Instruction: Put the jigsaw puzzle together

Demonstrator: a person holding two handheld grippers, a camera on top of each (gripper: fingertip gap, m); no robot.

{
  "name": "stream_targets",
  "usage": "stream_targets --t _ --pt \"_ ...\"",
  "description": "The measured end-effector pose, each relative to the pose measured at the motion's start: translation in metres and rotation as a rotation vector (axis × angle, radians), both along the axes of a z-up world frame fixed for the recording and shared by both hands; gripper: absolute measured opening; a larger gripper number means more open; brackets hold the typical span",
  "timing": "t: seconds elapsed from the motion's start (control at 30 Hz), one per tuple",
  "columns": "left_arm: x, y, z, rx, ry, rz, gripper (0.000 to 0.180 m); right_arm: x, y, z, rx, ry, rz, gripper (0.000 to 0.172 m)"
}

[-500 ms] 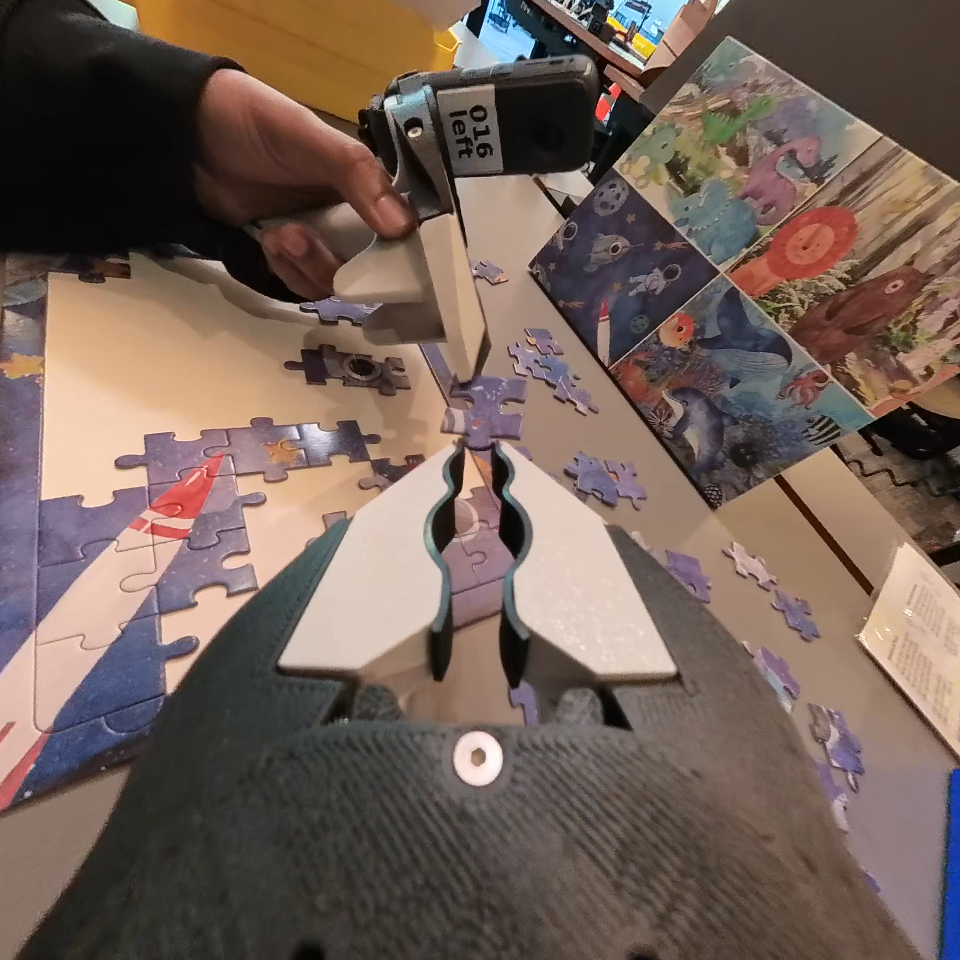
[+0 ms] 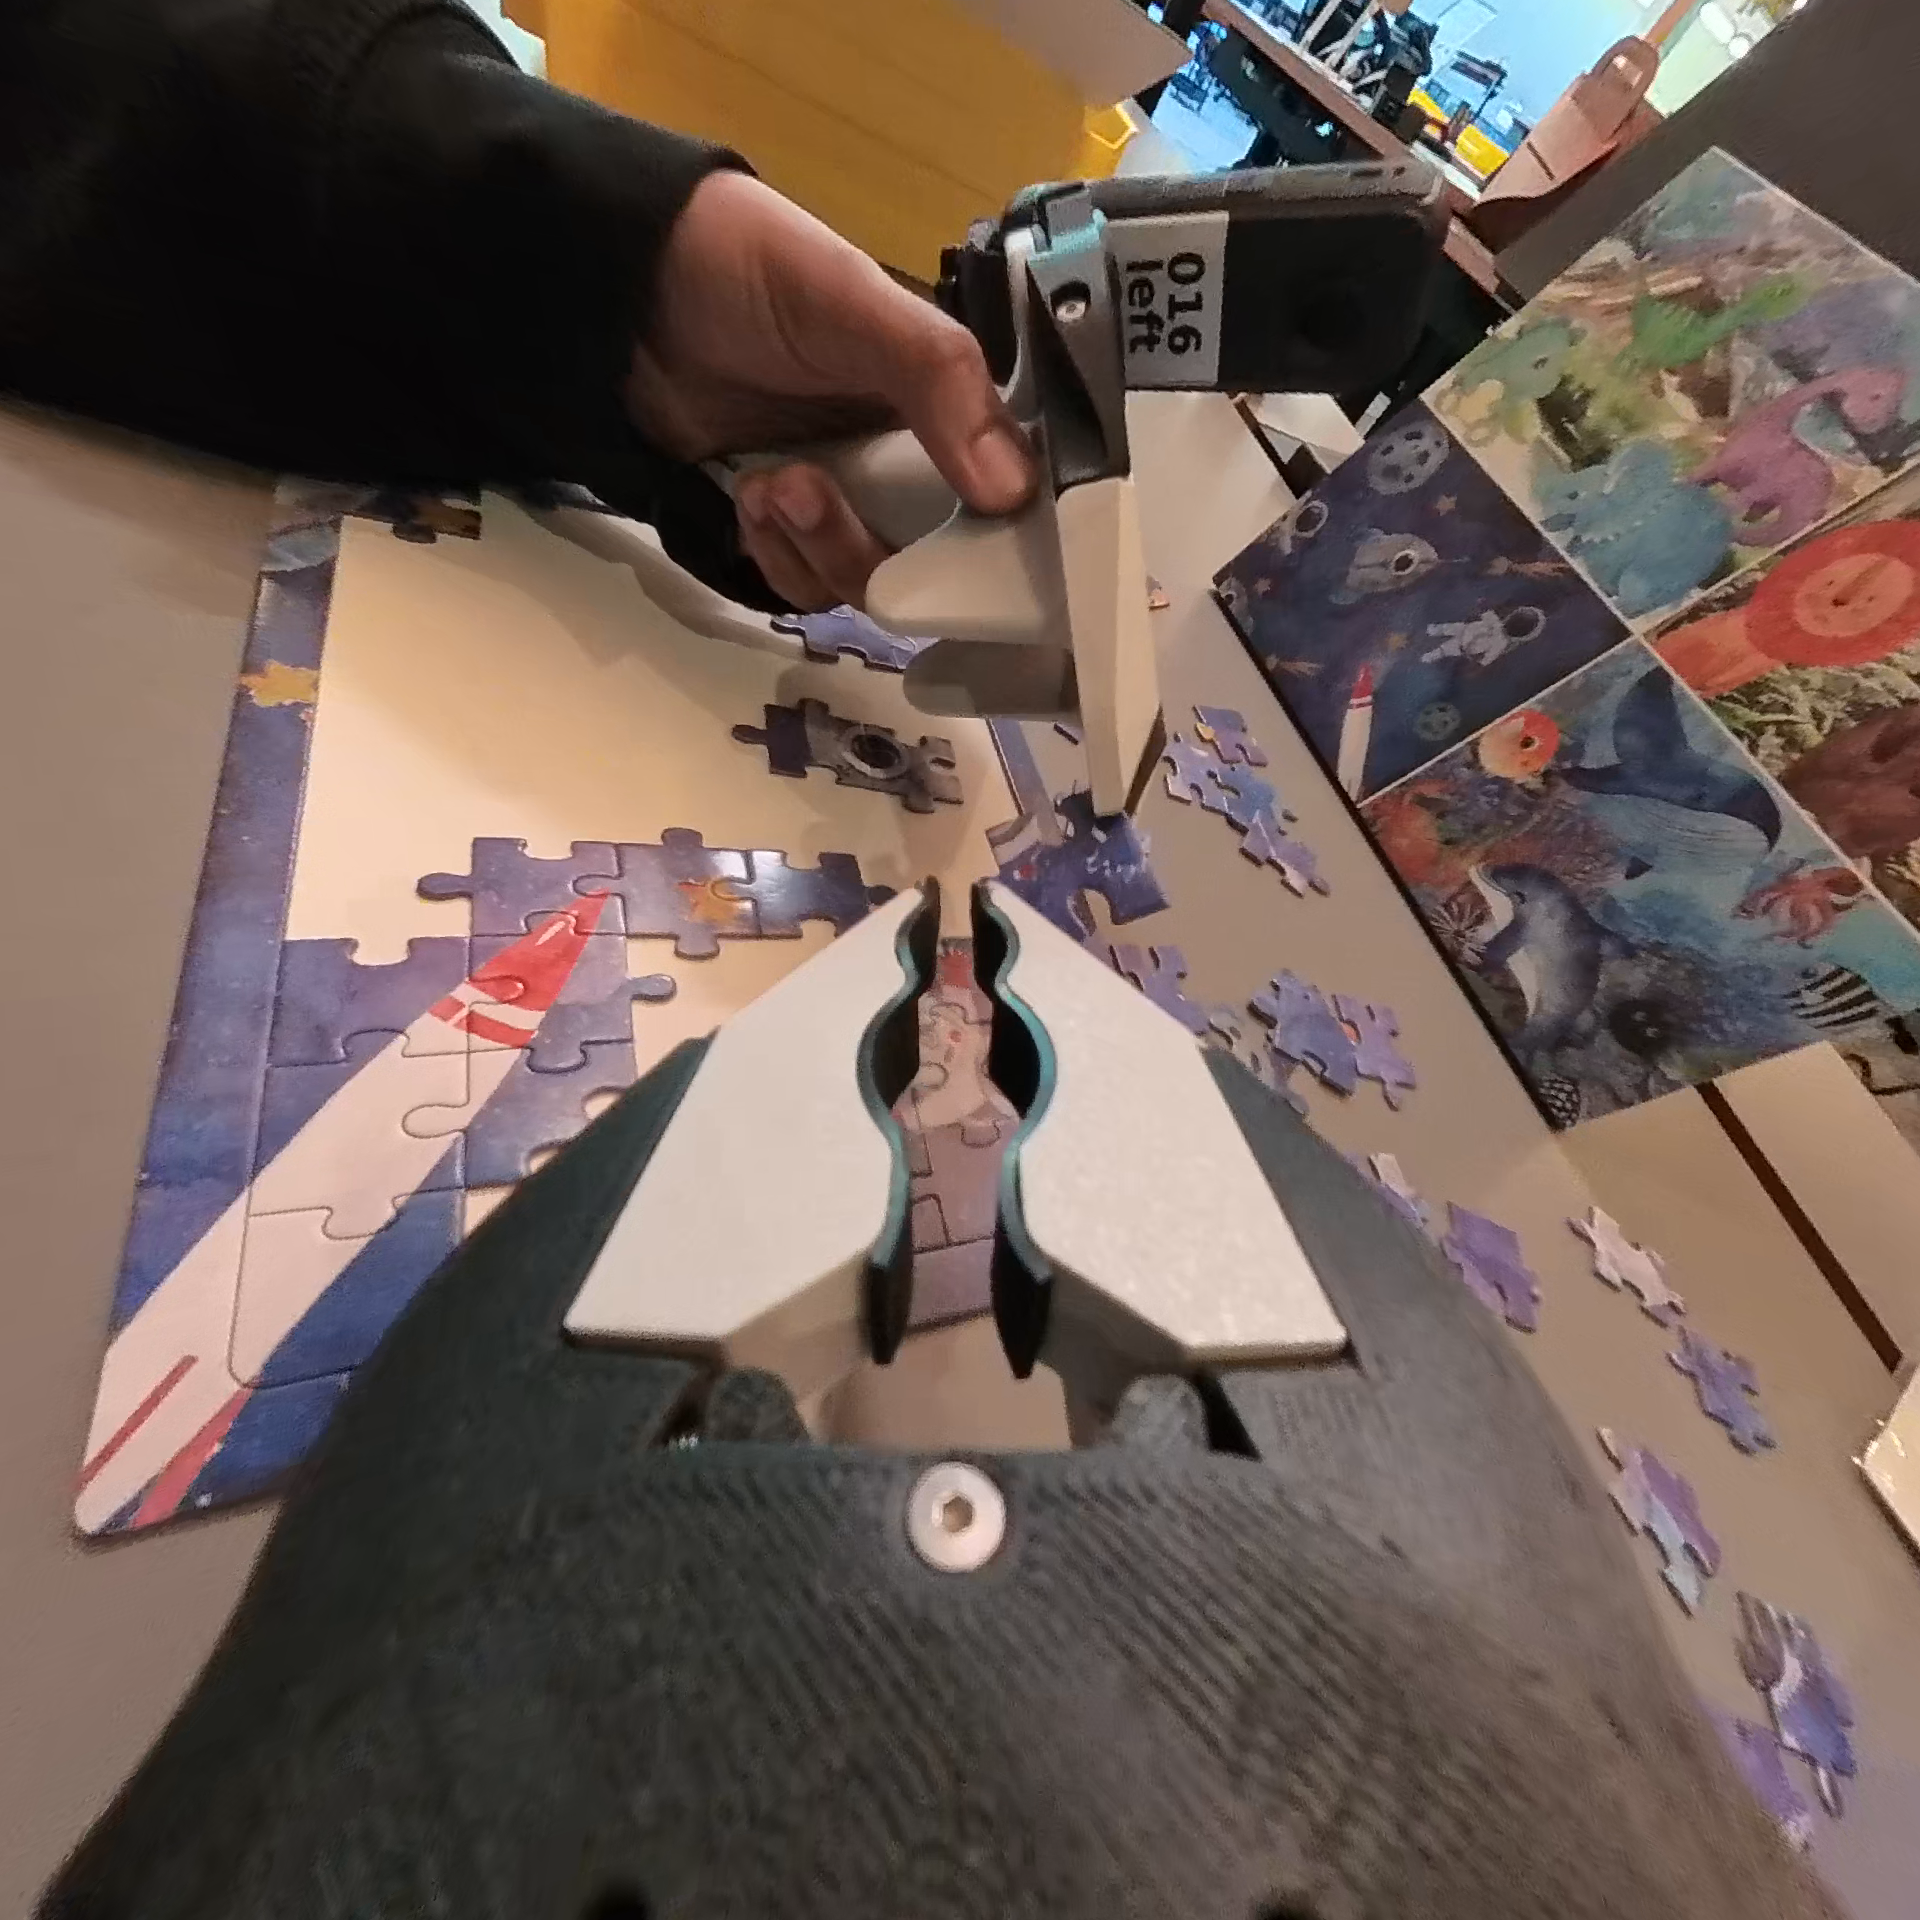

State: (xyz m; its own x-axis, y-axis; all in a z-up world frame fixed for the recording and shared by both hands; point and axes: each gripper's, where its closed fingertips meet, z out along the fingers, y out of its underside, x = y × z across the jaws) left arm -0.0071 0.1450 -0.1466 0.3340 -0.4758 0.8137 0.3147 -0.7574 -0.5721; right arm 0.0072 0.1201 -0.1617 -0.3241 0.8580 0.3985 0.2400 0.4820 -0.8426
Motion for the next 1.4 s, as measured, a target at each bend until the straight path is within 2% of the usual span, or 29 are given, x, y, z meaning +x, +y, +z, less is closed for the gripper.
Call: stream_targets --t 0.23,0.53,1.4 --pt "-0.002 0.000 0.000 0.000 -0.001 0.005 0.000 0.004 0.018 0.018 -0.051 0.083 -0.070 0.004" --pt "0.000 -0.001 -0.001 -0.001 0.009 -0.005 0.000 0.001 0.025 0.009 -0.030 0.045 -0.113 0.016" --pt "0.006 -0.004 -0.005 -0.021 0.023 -0.043 0.000 0.001 0.028 0.008 -0.052 0.039 -0.123 0.019"
